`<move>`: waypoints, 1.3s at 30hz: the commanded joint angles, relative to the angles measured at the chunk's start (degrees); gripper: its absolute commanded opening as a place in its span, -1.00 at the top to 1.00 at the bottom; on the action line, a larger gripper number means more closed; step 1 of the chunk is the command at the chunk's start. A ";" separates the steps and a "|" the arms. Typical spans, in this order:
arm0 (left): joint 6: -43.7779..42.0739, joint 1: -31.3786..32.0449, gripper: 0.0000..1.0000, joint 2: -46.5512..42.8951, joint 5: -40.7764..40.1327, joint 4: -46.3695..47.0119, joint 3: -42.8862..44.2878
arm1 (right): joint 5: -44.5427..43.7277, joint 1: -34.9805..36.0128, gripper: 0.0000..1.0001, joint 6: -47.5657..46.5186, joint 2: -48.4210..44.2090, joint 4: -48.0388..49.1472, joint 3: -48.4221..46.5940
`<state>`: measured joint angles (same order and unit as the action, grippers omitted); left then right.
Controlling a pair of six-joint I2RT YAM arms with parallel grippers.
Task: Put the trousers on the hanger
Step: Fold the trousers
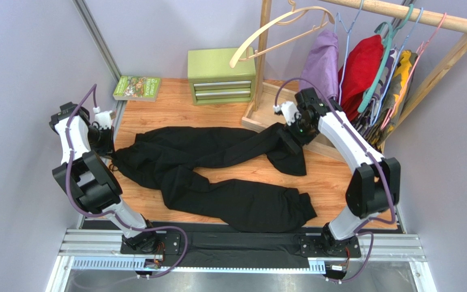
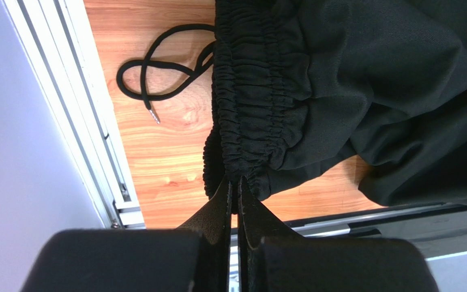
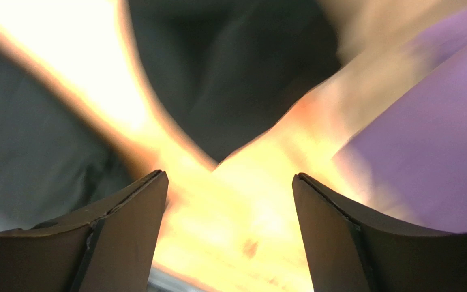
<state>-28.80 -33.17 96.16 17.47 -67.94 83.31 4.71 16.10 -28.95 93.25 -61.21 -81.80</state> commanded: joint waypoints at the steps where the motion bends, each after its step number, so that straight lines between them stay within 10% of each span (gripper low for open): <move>1: 1.63 0.21 1.00 0.69 0.98 0.44 1.77 | 7.40 0.34 -0.58 -7.16 -8.52 -13.04 8.73; 16: 0.68 0.21 1.00 1.22 -1.65 -1.05 0.45 | -0.03 5.26 -0.52 -5.86 -3.96 4.59 28.97; 19: -1.78 0.21 1.00 1.14 -5.07 -2.54 1.24 | -4.25 4.74 0.17 -8.13 -2.90 5.49 33.45; 20: -2.31 0.21 1.00 0.96 -6.13 -2.98 1.59 | -4.62 4.04 0.88 -8.75 -4.03 5.14 33.98; 21: -2.93 0.21 1.00 0.70 -8.14 -3.42 2.46 | -4.62 2.03 1.00 -9.89 -5.17 3.40 33.99; 28: -6.28 0.21 1.00 2.89 -14.66 -10.09 14.41 | -8.22 -13.18 1.00 -19.63 -13.28 -6.90 21.71; 39: 1.46 9.17 0.97 18.78 -15.90 -9.22 22.41 | -9.72 -15.57 1.00 -16.93 4.12 -3.83 10.88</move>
<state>-31.09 -26.15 109.65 2.55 -76.27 103.81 -2.96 0.58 -46.54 93.03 -66.08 -66.52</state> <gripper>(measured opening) 0.008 0.016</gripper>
